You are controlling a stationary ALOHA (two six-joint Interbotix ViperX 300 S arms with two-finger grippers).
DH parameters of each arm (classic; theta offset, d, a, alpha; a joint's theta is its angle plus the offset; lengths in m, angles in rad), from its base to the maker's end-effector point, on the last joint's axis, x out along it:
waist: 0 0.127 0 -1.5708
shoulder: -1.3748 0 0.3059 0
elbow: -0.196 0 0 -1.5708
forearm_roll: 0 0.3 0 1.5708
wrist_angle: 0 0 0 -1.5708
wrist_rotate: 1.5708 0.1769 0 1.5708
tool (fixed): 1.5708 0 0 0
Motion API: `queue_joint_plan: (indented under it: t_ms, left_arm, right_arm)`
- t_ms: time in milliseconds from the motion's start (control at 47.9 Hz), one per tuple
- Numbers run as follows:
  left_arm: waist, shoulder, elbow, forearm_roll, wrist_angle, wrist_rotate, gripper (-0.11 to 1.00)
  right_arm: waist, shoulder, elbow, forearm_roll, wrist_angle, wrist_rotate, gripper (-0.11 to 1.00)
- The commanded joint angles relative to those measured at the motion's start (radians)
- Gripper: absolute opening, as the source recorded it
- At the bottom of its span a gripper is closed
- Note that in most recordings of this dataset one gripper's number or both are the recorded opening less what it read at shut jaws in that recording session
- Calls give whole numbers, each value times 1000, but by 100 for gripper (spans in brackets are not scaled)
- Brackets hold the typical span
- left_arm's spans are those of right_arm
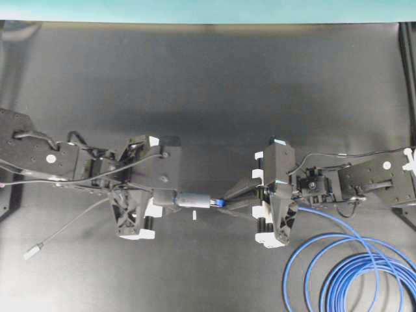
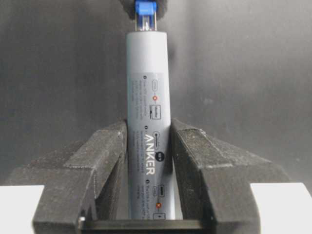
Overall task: Insert the LAN cable into the hub.
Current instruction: 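Push the right gripper's plug toward the hub's port held by left gripper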
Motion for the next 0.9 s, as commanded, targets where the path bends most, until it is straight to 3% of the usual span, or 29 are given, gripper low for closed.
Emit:
queue_joint_plan:
  t_ms: [0,480,877]
  left_arm:
    - [0,3,-44,3,14,20,28]
    - [-8,120,-276,3,325,135,28]
    - [-25,161,-322,3,360,153,28]
  right_arm:
    - [2,-9,-23,0,-6,-3,13]
    - [0,11,-67,-3,117,-26,13]
    - [-5,14,-74,-5,78,-26,13]
